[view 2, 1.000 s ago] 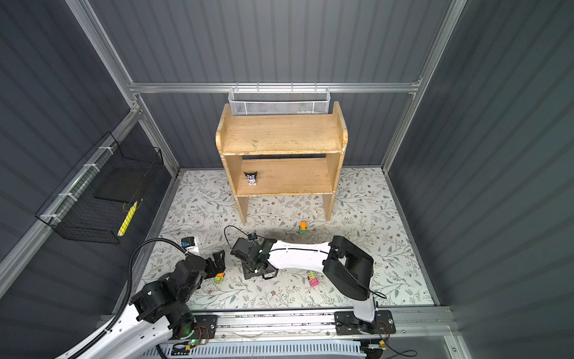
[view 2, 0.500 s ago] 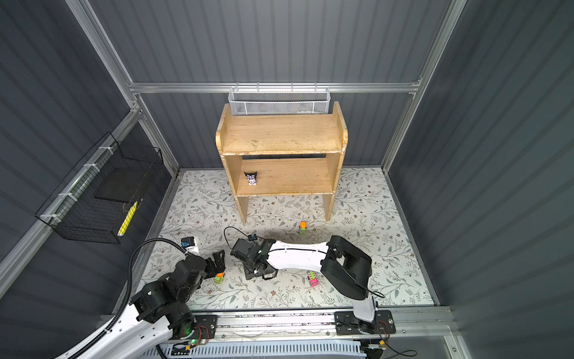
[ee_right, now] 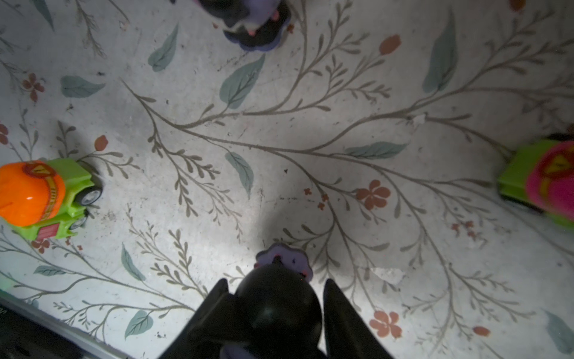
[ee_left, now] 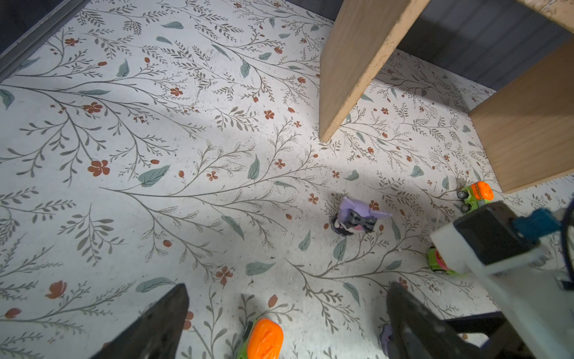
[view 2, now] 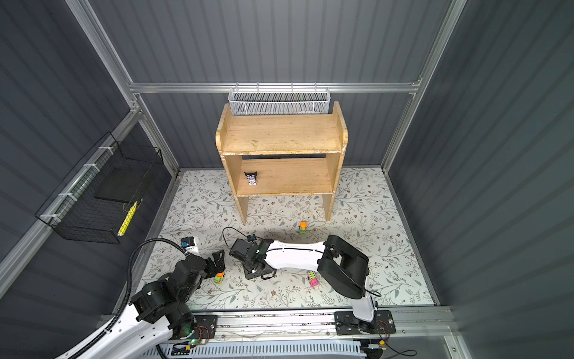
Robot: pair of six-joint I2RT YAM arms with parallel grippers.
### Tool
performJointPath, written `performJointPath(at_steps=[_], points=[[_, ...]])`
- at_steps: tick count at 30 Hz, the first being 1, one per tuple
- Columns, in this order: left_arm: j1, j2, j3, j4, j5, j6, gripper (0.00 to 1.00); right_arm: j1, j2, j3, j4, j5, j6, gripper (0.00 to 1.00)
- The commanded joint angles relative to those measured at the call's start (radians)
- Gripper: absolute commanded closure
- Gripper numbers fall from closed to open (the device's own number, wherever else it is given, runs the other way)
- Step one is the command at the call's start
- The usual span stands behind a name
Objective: Place and organize the plastic toys onto the shelf
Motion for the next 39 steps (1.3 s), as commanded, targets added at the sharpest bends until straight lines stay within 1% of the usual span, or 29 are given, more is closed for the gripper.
performJointPath(at_steps=[1,15,22,32,39], points=[[-0.001,-0.015,-0.013,0.0,-0.022,-0.007,0.01,0.003,0.014,0.031,-0.051,0.021,-0.011,0.53],[-0.001,-0.019,-0.016,0.0,-0.026,-0.01,0.01,0.004,0.004,0.059,-0.117,0.068,-0.068,0.61],[-0.001,-0.008,-0.013,0.01,-0.021,0.007,0.0,-0.001,-0.056,0.059,-0.164,0.127,-0.123,0.62],[-0.001,0.061,0.044,0.059,0.003,0.11,0.0,-0.082,-0.175,0.051,-0.194,0.195,-0.229,0.64],[-0.001,0.111,0.082,0.13,0.057,0.166,0.0,-0.157,-0.255,0.064,-0.188,0.244,-0.319,0.64]])
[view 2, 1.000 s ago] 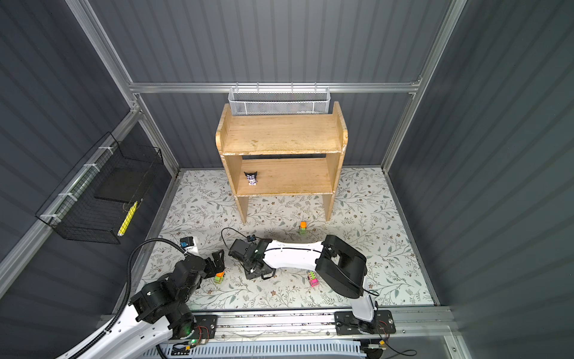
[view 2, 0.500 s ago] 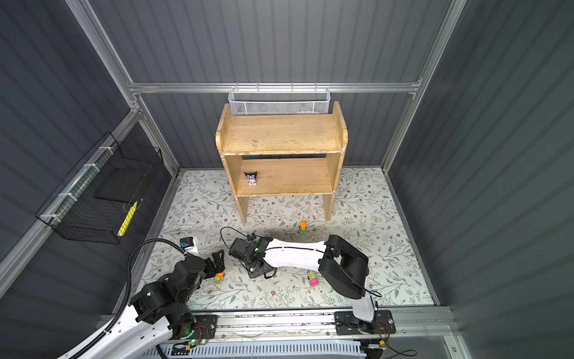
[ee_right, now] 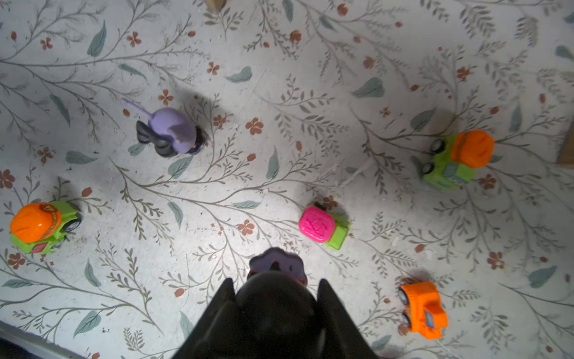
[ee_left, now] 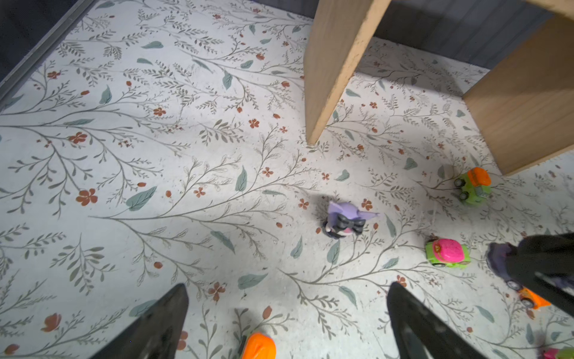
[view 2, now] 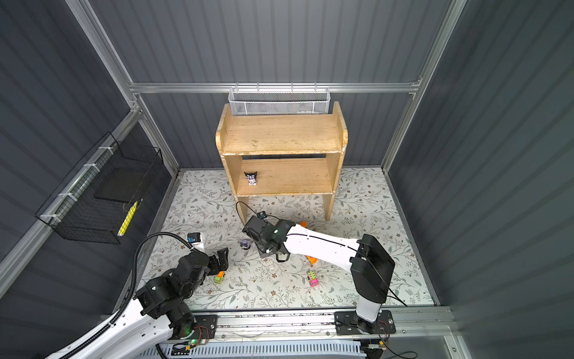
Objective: Place and organize the plastic toys onto the shelf
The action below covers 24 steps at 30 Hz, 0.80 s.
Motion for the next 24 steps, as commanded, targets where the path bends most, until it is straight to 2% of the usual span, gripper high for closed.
performJointPath(at_steps=[1,7,12,24], points=[[-0.001,0.024,0.046,0.057,0.039,0.054,0.0,-0.029,-0.044,0.028,-0.019,0.058,-0.073,0.64],[-0.001,0.086,0.084,0.11,0.089,0.092,0.0,-0.105,-0.102,0.04,0.012,0.073,-0.167,0.64],[-0.002,0.124,0.117,0.13,0.09,0.107,0.0,-0.167,-0.114,0.098,0.024,0.064,-0.242,0.64],[-0.001,0.188,0.176,0.156,0.07,0.135,0.0,-0.26,-0.031,0.293,0.023,0.001,-0.343,0.64]])
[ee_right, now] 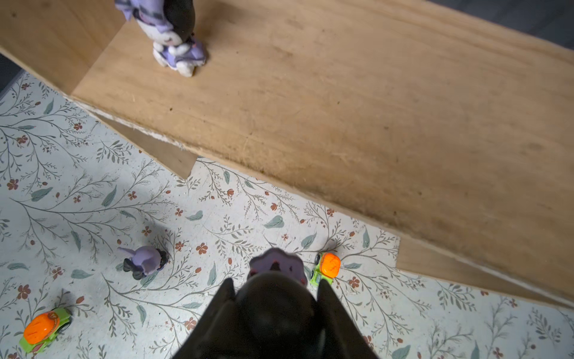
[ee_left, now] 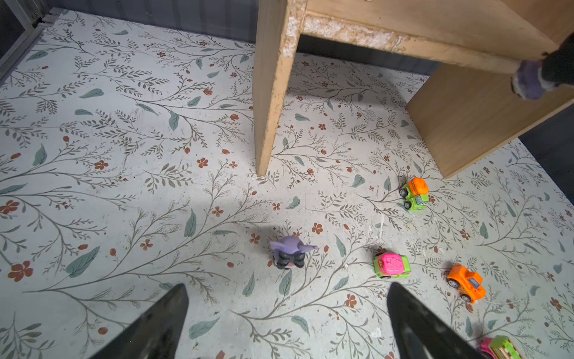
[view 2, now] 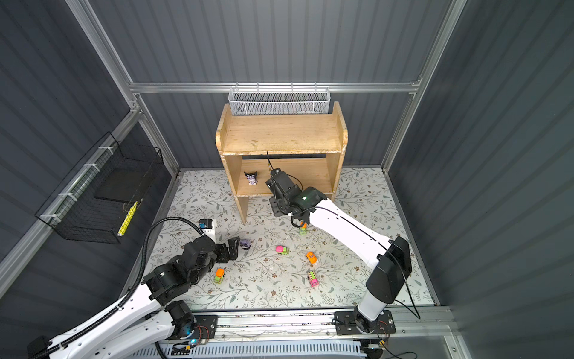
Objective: Place and organize the plastic toys onto the shelf
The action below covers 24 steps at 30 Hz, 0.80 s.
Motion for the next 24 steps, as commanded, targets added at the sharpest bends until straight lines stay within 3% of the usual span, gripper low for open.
performJointPath(at_steps=[1,24], points=[[-0.001,0.008,0.041,0.022,-0.007,0.033,0.0,-0.015,0.034,0.053,-0.004,-0.025,-0.042,0.64],[-0.001,0.073,0.097,0.037,-0.034,0.077,0.0,-0.091,0.225,0.329,-0.097,-0.115,-0.111,0.64]])
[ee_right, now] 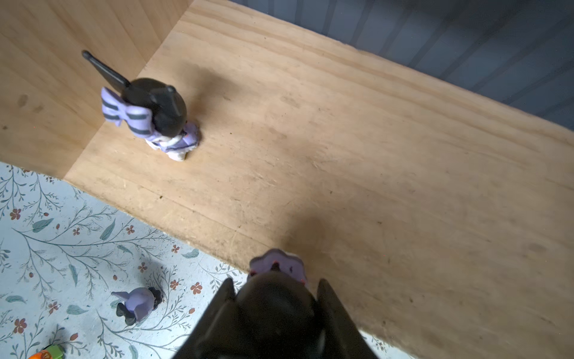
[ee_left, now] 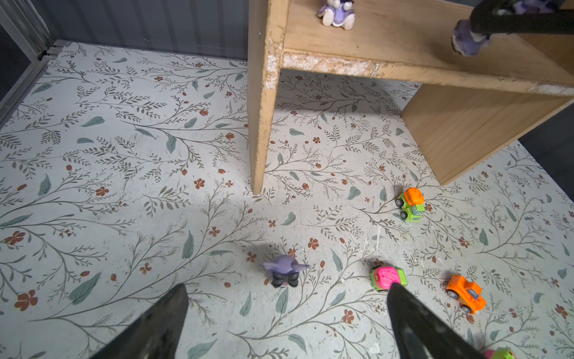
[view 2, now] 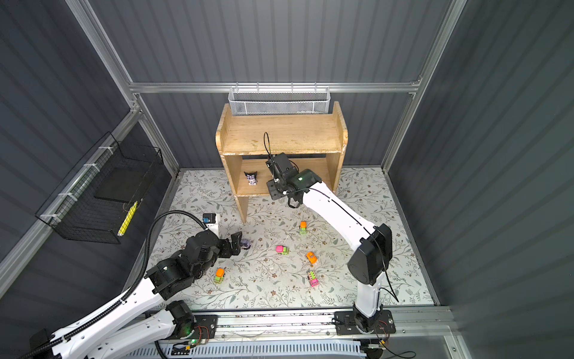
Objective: Place and organize the plastic toys onto the shelf
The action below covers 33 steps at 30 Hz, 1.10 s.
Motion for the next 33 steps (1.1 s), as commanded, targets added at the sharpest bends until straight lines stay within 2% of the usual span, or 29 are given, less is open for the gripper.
performJointPath(at_steps=[1,8,16,25,33], points=[[-0.002,0.003,0.036,0.01,-0.023,0.025,0.0,-0.006,0.037,0.058,-0.038,-0.019,-0.026,0.64],[-0.001,0.001,0.037,0.008,-0.031,0.025,0.0,-0.013,0.065,0.101,-0.07,-0.046,-0.029,0.65],[-0.002,-0.001,0.038,-0.002,-0.03,0.032,0.0,0.007,-0.04,-0.014,-0.067,-0.046,-0.005,0.65],[-0.001,-0.027,0.0,0.016,0.014,0.011,0.0,0.046,-0.26,-0.372,-0.039,-0.042,0.088,0.65],[-0.002,0.043,-0.03,0.083,0.131,-0.006,0.0,0.024,-0.418,-0.762,0.025,-0.014,0.202,0.65]])
